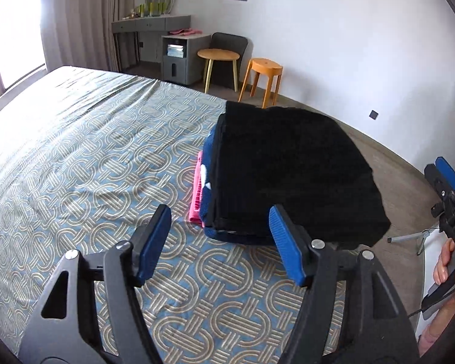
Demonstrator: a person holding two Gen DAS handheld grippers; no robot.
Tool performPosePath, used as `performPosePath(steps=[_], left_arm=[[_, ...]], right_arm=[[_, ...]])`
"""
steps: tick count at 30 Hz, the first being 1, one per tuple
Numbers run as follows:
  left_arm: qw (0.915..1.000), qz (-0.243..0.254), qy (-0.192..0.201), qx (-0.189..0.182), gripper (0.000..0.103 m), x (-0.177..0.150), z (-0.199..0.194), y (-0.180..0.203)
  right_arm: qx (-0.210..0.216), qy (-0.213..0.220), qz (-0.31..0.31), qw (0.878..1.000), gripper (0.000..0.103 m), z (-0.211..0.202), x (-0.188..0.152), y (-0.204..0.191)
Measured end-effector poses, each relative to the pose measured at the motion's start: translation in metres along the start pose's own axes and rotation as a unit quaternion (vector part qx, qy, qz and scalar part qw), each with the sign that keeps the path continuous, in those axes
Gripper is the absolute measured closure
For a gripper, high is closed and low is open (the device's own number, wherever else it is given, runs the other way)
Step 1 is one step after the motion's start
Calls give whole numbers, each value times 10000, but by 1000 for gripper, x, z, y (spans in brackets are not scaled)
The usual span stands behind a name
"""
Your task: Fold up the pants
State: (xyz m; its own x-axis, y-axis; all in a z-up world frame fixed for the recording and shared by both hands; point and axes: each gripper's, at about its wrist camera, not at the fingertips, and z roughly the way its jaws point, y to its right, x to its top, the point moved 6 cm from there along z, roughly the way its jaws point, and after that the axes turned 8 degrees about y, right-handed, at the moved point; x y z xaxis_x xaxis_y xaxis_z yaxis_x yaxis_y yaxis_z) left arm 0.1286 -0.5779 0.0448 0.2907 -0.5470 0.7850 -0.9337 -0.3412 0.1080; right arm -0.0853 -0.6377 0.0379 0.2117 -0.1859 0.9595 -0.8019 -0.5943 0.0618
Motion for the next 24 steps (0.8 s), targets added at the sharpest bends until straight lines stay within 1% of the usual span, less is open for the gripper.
performPosePath(steps=[1, 3, 5, 7, 9, 11, 13, 14, 16, 17, 18, 20, 22, 24], left_arm=[[9999, 70, 139, -58, 29, -1, -12, 9], [9992, 110, 345, -167, 28, -2, -31, 21], [9981, 113, 508, -314, 28, -7, -52, 31], [9973, 195, 626, -342, 28, -16, -68, 36], [9964, 290, 721, -338, 26, -25, -81, 40], [9956, 371, 796, -313, 21, -34, -92, 43], [9946, 453, 902, -242, 20, -42, -104, 44], [9942, 487, 931, -220, 20, -47, -110, 45], [9940, 526, 924, -265, 19, -55, -123, 48], [9939, 541, 915, -278, 17, -59, -127, 50], [9939, 555, 913, -264, 13, -62, -129, 49], [9935, 549, 980, -177, 5, -67, -135, 46], [9930, 437, 1086, -161, 4, -71, -143, 42], [9937, 290, 1056, -255, 4, -74, -146, 38]], right_arm=[[12, 97, 122, 9999, 37, -9, 8, -8], [195, 243, 465, 9984, 36, -33, 20, -16], [459, 188, 847, 9952, 36, -46, 28, -26], [529, 113, 1059, 9929, 35, -55, 31, -36], [474, 33, 957, 9943, 32, -67, 29, -44], [413, -74, 802, 9959, 31, -80, 25, -49], [420, -195, 801, 9957, 31, -93, 17, -52], [454, -256, 810, 9953, 31, -92, 11, -50], [450, -312, 811, 9952, 31, -103, 6, -53], [402, -350, 783, 9955, 31, -108, 4, -55], [388, -383, 763, 9956, 31, -116, 4, -54], [427, -436, 754, 9953, 31, -125, 4, -61], [474, -508, 734, 9949, 31, -132, 3, -66], [499, -560, 686, 9948, 31, -138, 2, -73]])
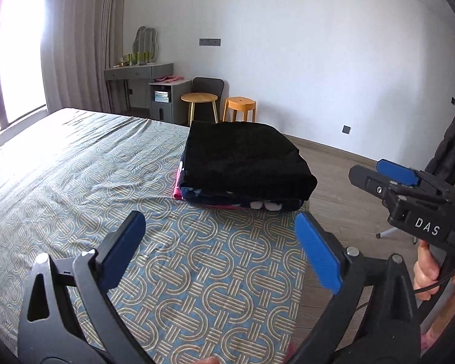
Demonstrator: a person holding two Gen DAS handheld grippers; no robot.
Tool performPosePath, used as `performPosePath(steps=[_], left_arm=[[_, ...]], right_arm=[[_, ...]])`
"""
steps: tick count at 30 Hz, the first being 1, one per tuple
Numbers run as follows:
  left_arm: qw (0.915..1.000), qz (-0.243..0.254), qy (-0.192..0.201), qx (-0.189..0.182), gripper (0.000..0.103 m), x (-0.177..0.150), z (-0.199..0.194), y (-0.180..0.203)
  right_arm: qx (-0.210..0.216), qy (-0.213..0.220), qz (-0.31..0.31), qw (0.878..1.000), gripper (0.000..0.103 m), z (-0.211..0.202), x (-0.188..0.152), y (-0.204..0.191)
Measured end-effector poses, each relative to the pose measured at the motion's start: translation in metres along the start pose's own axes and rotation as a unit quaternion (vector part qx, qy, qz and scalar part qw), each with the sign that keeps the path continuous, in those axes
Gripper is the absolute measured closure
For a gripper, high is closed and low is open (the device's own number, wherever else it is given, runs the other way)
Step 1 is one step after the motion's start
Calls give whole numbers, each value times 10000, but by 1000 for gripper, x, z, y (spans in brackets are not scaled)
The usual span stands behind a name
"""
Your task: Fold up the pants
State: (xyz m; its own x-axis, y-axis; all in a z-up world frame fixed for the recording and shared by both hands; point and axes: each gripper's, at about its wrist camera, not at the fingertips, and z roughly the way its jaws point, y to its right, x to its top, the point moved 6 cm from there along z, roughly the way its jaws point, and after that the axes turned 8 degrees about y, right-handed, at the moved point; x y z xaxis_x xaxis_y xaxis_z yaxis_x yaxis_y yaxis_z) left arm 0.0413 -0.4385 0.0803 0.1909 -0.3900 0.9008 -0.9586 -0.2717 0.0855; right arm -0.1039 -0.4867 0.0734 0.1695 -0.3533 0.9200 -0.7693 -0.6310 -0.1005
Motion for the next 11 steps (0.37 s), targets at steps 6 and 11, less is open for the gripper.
performPosePath(steps=[6, 11], left_arm=[[9999, -56, 53, 91, 4, -10, -13, -8], [9995, 149, 56, 285, 4, -12, -19, -5]], right_arm=[[-38, -163, -68, 9998, 31, -5, -11, -10], [-36, -319, -37, 9995, 31, -1, -18, -15]])
